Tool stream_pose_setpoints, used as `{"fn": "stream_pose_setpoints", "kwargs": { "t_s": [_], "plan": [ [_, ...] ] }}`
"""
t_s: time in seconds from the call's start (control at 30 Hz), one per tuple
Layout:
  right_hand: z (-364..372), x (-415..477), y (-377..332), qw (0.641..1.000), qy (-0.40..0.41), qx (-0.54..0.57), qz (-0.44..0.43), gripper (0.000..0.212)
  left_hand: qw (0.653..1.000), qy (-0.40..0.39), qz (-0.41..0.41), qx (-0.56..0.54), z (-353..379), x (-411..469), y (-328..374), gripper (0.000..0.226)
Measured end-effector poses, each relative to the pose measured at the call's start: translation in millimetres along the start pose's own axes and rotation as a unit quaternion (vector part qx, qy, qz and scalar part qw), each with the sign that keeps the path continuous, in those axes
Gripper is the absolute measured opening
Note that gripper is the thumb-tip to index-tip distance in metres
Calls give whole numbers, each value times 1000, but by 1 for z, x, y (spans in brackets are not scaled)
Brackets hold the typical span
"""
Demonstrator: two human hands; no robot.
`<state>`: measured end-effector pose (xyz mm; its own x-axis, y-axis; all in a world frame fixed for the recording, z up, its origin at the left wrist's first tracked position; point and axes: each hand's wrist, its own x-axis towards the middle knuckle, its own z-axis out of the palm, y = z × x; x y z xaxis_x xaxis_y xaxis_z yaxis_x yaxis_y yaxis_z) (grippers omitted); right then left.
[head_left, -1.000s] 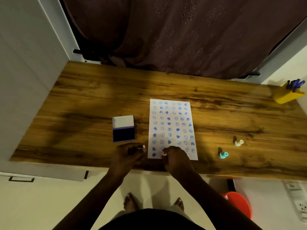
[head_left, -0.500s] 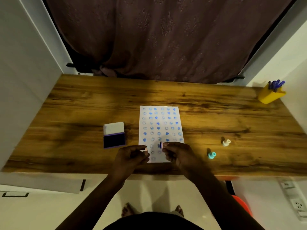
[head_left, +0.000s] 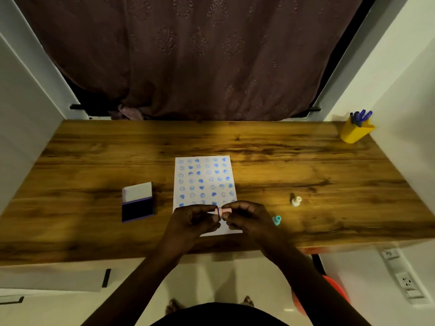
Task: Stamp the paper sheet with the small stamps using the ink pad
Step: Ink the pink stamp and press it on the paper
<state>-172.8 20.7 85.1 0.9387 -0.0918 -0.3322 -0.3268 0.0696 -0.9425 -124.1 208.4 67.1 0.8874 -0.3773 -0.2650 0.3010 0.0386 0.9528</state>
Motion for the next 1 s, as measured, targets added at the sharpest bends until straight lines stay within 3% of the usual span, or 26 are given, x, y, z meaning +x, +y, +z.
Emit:
{"fn": "stream_pose_setpoints", "kwargs": {
  "t_s": [0.23, 0.47, 0.57, 0.67, 0.73, 0.83, 0.9, 1.0],
  "plan": [
    [-32, -8, 3, 1000, -12, -6, 2, 20, 999, -17, -8, 28, 27, 6, -1, 33],
    [-69, -17, 8, 1000, -19, -24, 0, 40, 994, -16, 6, 109, 62, 11, -8, 28],
    [-92, -23, 10, 999, -21, -41, -17, 33, 988, -41, 11, 148, 80, 12, -11, 36],
    [-122, -23, 10, 993, 48, -105, -30, 26, 984, -45, -13, 173, 98, 18, -13, 47],
    [-148, -19, 14, 975, 125, -179, -45, 17, 987, -28, -38, 153, 108, 22, -15, 45],
    [-184, -12, 20, 910, 216, -353, -34, 13, 986, -13, -61, 153, 117, 24, -20, 35],
    [-204, -5, 26, 869, 241, -432, -23, 17, 985, -4, -75, 154, 122, 25, -22, 32],
    [-224, 8, 37, 853, 232, -465, -42, 18, 987, 14, -87, 135, 128, 25, -22, 29]
  ]
}}
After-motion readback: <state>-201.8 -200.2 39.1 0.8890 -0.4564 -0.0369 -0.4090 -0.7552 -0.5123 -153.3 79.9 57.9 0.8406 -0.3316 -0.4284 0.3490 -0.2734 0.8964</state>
